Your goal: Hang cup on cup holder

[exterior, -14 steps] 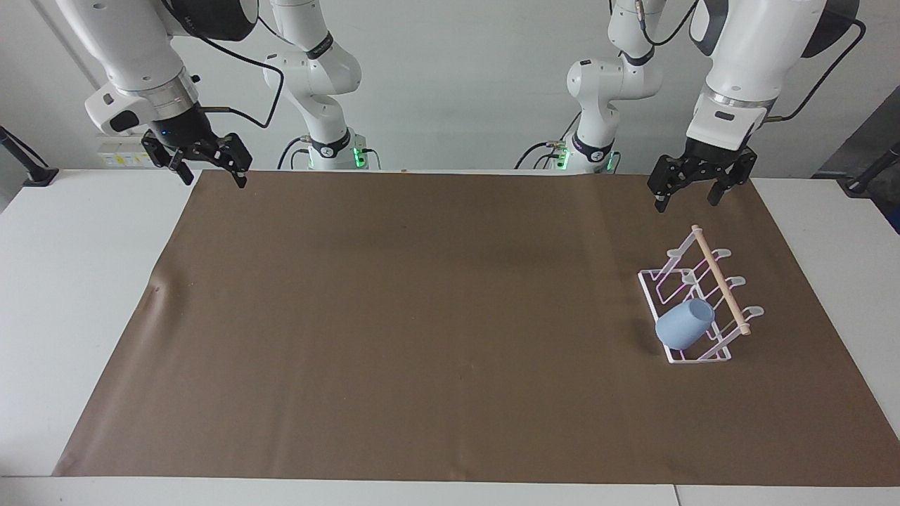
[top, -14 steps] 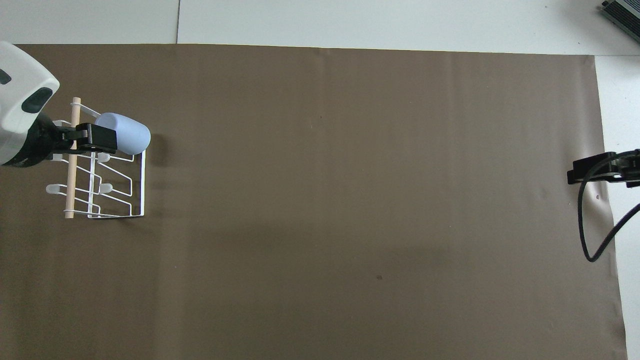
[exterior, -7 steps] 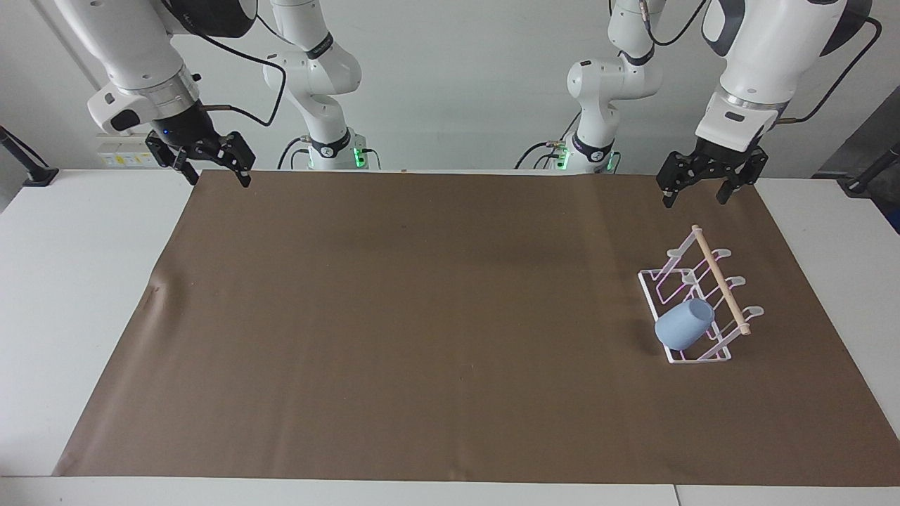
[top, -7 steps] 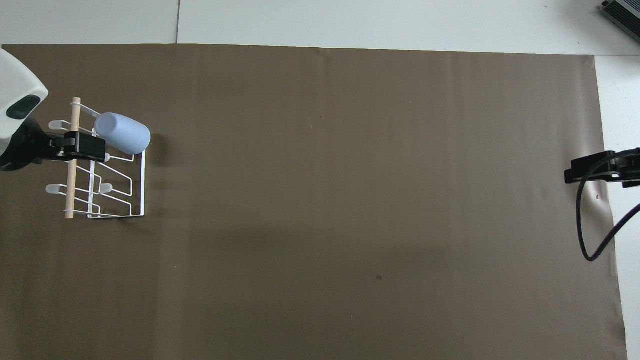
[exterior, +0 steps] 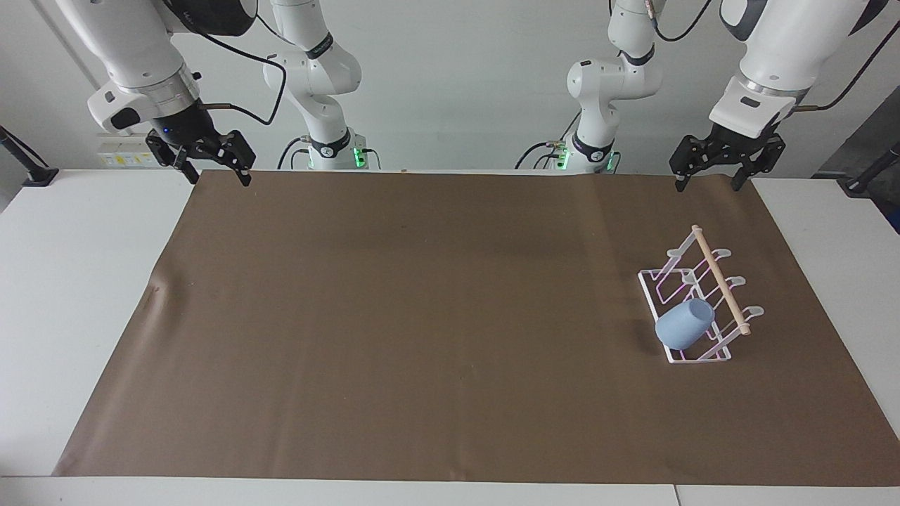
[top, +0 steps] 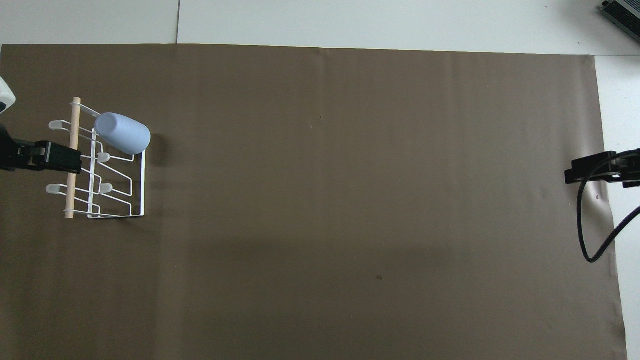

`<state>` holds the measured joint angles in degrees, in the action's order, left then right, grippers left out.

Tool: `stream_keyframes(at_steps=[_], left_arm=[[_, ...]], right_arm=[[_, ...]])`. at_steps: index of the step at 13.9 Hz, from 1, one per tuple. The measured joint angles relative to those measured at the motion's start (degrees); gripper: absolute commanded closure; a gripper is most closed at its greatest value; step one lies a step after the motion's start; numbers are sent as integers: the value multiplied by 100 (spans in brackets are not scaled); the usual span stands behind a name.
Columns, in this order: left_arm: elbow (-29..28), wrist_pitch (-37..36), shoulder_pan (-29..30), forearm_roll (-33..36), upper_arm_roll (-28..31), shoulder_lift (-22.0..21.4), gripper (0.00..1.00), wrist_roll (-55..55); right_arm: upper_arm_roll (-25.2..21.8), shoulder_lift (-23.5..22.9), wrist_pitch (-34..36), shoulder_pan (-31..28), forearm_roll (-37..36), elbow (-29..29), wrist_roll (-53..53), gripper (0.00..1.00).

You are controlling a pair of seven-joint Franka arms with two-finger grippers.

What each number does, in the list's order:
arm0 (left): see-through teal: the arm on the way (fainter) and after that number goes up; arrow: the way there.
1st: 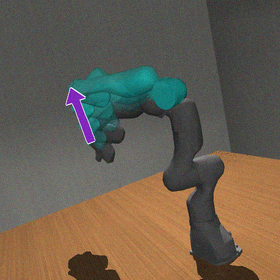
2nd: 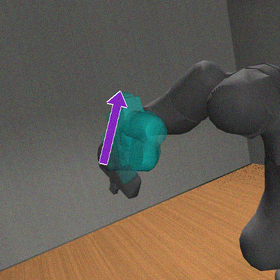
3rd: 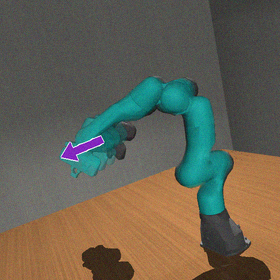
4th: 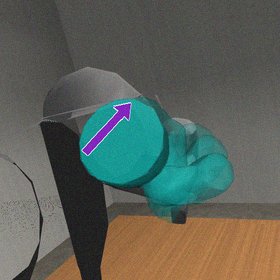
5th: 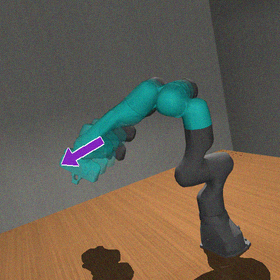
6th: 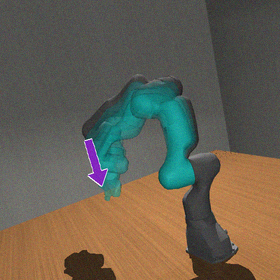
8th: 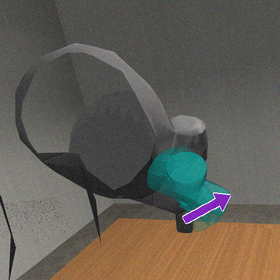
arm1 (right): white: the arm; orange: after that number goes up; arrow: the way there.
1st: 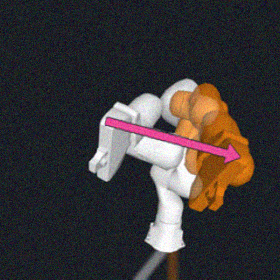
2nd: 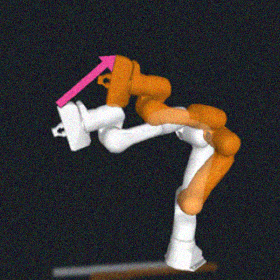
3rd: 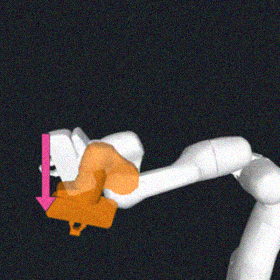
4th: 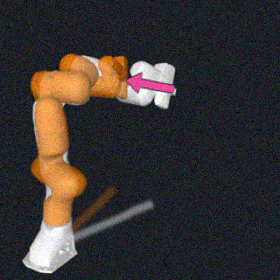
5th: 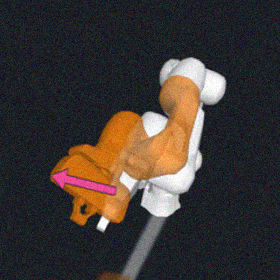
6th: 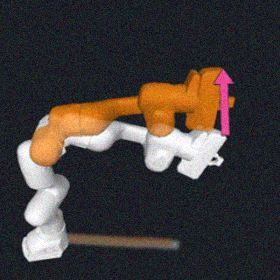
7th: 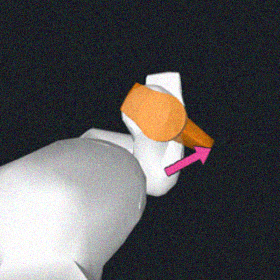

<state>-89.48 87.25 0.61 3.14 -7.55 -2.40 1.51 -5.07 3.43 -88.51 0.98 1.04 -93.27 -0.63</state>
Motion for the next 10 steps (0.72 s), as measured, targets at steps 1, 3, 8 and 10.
stream_keyframes(at_steps=[1, 3, 8, 10], left_arm=[[1, -77, -2, 0, 34, 6, 0, -1], [15, -208, -26, 0, 173, 27, 0, -28], [130, -313, -34, 0, 286, 40, 0, -49], [132, -338, -41, 0, 326, 42, 0, -49]], right_arm=[[0, 3, 0, 1, 0, 0, 0, 0], [0, 4, 0, 4, 0, 0, 3, 0], [0, 4, 0, 10, 0, 1, 12, 0], [0, 4, 0, 10, 0, 1, 12, 0]])
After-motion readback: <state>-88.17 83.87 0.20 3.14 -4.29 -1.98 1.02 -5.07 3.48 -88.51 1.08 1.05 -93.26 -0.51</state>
